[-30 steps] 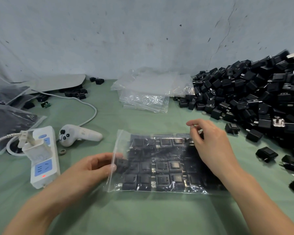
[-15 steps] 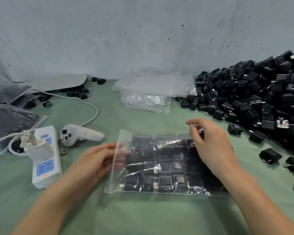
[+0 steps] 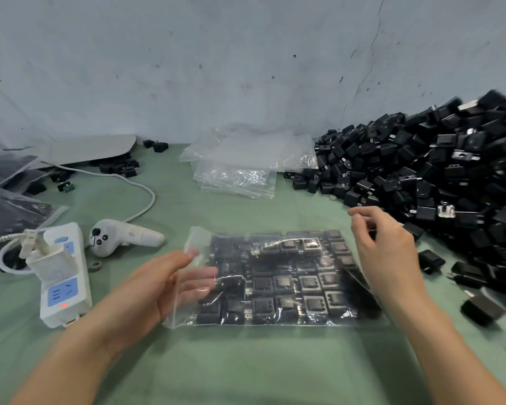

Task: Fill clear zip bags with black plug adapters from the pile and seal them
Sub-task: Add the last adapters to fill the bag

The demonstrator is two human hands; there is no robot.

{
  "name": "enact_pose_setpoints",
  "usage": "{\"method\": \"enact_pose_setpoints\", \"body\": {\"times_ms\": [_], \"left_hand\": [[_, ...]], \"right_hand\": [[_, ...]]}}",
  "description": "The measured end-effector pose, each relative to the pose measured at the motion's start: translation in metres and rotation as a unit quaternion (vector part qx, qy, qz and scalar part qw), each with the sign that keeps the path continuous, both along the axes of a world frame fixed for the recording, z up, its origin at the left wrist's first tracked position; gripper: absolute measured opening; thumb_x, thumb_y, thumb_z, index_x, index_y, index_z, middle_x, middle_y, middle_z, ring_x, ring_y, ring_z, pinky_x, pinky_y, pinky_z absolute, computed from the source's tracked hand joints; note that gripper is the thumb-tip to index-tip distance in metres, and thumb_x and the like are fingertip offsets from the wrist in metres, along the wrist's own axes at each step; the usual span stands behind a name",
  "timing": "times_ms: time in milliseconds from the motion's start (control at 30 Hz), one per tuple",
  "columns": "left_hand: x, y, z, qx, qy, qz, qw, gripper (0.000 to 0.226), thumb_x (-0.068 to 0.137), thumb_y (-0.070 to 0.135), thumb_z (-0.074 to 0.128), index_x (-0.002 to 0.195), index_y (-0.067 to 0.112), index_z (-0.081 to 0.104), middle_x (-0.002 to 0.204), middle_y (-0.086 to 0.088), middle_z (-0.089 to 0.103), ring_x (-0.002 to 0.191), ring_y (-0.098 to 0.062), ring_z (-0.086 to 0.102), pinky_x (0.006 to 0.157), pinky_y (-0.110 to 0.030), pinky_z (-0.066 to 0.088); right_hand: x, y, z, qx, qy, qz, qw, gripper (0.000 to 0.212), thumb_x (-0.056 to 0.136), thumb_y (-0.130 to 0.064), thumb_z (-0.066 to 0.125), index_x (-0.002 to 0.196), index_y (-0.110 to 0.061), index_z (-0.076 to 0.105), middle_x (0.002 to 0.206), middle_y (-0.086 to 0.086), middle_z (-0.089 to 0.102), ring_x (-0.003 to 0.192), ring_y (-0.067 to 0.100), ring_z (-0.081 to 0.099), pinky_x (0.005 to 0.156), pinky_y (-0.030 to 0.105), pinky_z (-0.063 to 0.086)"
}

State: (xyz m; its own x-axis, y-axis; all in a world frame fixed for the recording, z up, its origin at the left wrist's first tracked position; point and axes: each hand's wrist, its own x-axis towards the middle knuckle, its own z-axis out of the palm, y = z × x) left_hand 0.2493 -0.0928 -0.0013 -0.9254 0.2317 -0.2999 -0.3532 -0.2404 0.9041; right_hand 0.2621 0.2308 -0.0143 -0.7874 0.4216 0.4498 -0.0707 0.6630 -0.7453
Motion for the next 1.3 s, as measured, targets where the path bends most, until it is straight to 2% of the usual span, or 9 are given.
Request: {"method": "enact_pose_setpoints", "body": {"times_ms": [133,233,400,533,667,833,1000,1200,1300], "left_hand": [[-0.003,0.007,0.004,-0.007,0.006,-0.008,1.000,0.043,0.085,0.024,0.063,0.123,0.006,0.055,0.107,-0.027,0.071,0.093,-0.032,0.074,0.060,-0.027,0.061],[-0.010,-0.004,0.001,-0.005,0.005,0.095,0.995,0.022,0.098,0.015,0.054,0.114,0.001,0.059,0.093,-0.026,0.074,0.076,-0.027,0.076,0.058,-0.029,0.062],[-0.015,-0.032,-0.015,0.015,-0.007,0.212,0.977,0.013,0.101,0.015,0.045,0.101,0.012,0.058,0.059,-0.004,0.071,0.048,-0.012,0.068,0.046,-0.023,0.057],[-0.017,-0.042,-0.026,0.023,-0.023,0.226,0.974,0.017,0.101,0.015,0.041,0.093,0.016,0.056,0.057,-0.002,0.070,0.046,-0.012,0.067,0.043,-0.024,0.056],[-0.020,-0.040,-0.029,0.016,-0.012,0.228,0.973,0.020,0.103,0.016,0.039,0.092,0.015,0.056,0.057,-0.002,0.070,0.045,-0.011,0.067,0.042,-0.024,0.056],[-0.022,-0.033,-0.026,-0.006,0.001,0.230,0.973,0.018,0.102,0.018,0.041,0.094,0.018,0.056,0.087,-0.007,0.062,0.046,-0.009,0.066,0.044,-0.023,0.056],[-0.023,-0.026,-0.021,-0.011,0.010,0.239,0.971,0.020,0.104,0.016,0.038,0.094,0.019,0.055,0.089,-0.005,0.059,0.073,-0.017,0.056,0.044,-0.020,0.055],[-0.025,-0.026,-0.021,-0.014,0.010,0.253,0.967,0.022,0.105,0.017,0.036,0.095,0.020,0.056,0.091,-0.004,0.060,0.076,-0.017,0.056,0.045,-0.020,0.055],[-0.026,-0.027,-0.022,-0.014,0.011,0.255,0.967,0.022,0.105,0.017,0.037,0.095,0.020,0.056,0.090,-0.004,0.060,0.076,-0.016,0.056,0.046,-0.020,0.056]], "right_hand": [[0.016,0.030,-0.004,0.001,-0.011,-0.088,0.996,0.018,0.102,-0.031,0.048,0.104,-0.027,0.066,0.092,-0.003,0.065,0.072,0.010,0.060,0.065,0.034,0.041],[0.030,0.052,-0.006,0.042,-0.033,-0.166,0.985,0.019,0.101,-0.031,0.052,0.107,-0.022,0.067,0.099,0.004,0.059,0.087,0.026,0.056,0.073,0.038,0.042],[0.052,0.080,-0.012,0.160,-0.107,-0.285,0.939,0.036,0.095,-0.037,0.062,0.118,-0.010,0.067,0.110,0.022,0.052,0.105,0.042,0.047,0.091,0.050,0.040],[0.057,0.083,-0.024,0.198,-0.243,-0.275,0.909,0.052,0.094,-0.057,0.050,0.127,-0.018,0.062,0.126,0.014,0.048,0.122,0.036,0.039,0.097,0.047,0.038],[0.055,0.084,-0.028,0.224,-0.256,-0.243,0.908,0.056,0.092,-0.061,0.051,0.131,-0.022,0.059,0.132,0.010,0.048,0.124,0.034,0.040,0.096,0.046,0.042],[0.043,0.078,-0.030,0.232,-0.182,-0.158,0.942,0.046,0.087,-0.046,0.070,0.122,-0.016,0.063,0.123,0.007,0.055,0.113,0.031,0.051,0.089,0.046,0.047],[0.038,0.071,-0.033,0.249,-0.126,-0.103,0.955,0.046,0.086,-0.034,0.075,0.124,-0.012,0.061,0.116,0.008,0.060,0.106,0.032,0.056,0.080,0.047,0.052],[0.039,0.068,-0.035,0.228,-0.067,-0.091,0.967,0.045,0.085,-0.031,0.076,0.125,-0.017,0.060,0.108,0.004,0.057,0.099,0.028,0.053,0.075,0.044,0.050],[0.037,0.065,-0.028,0.115,-0.013,-0.067,0.991,0.040,0.087,-0.030,0.075,0.124,-0.024,0.061,0.103,-0.005,0.059,0.093,0.019,0.055,0.075,0.034,0.047]]}}
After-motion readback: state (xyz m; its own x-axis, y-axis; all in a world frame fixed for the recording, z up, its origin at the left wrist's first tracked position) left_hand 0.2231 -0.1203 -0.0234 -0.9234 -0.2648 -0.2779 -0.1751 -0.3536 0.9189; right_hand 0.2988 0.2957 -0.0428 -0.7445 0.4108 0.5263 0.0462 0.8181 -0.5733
